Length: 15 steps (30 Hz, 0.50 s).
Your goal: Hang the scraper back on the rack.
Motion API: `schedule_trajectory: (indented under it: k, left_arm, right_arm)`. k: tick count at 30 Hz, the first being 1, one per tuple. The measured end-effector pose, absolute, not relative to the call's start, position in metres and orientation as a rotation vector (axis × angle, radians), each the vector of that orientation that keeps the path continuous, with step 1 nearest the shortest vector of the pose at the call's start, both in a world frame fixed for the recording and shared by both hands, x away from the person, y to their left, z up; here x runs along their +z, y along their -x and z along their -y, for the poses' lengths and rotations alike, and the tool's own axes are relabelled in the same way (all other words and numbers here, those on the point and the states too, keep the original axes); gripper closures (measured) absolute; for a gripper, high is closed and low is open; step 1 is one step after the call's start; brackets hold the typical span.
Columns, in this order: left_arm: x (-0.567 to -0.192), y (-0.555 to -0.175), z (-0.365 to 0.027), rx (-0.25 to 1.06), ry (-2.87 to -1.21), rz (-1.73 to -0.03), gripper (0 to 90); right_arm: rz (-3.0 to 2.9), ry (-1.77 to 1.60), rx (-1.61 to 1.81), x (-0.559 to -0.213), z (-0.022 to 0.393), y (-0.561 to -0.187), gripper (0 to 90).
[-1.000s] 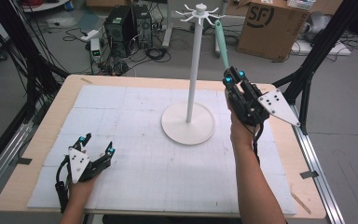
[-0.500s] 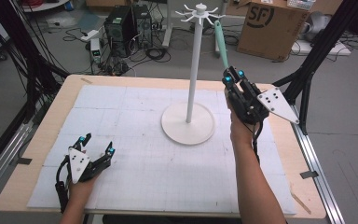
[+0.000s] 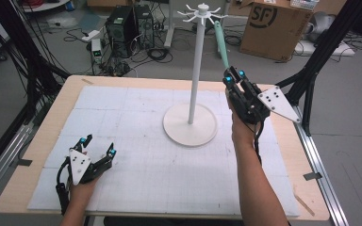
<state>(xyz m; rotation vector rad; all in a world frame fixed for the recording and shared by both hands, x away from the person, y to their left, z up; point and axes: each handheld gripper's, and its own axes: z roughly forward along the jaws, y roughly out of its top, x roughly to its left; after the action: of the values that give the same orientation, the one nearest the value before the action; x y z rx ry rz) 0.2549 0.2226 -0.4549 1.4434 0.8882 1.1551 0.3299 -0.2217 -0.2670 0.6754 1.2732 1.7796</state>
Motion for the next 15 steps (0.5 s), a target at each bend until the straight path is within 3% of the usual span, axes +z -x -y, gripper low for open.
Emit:
schedule_trajectory:
  k: [15]
  left_arm:
    - [-0.4549, -0.2548, -0.2226, 1.154, -1.445, -0.887, 24.8]
  right_arm:
    - [-1.289, -0.7, 1.786, -0.2696, 0.2186, -0.3348, 81.4]
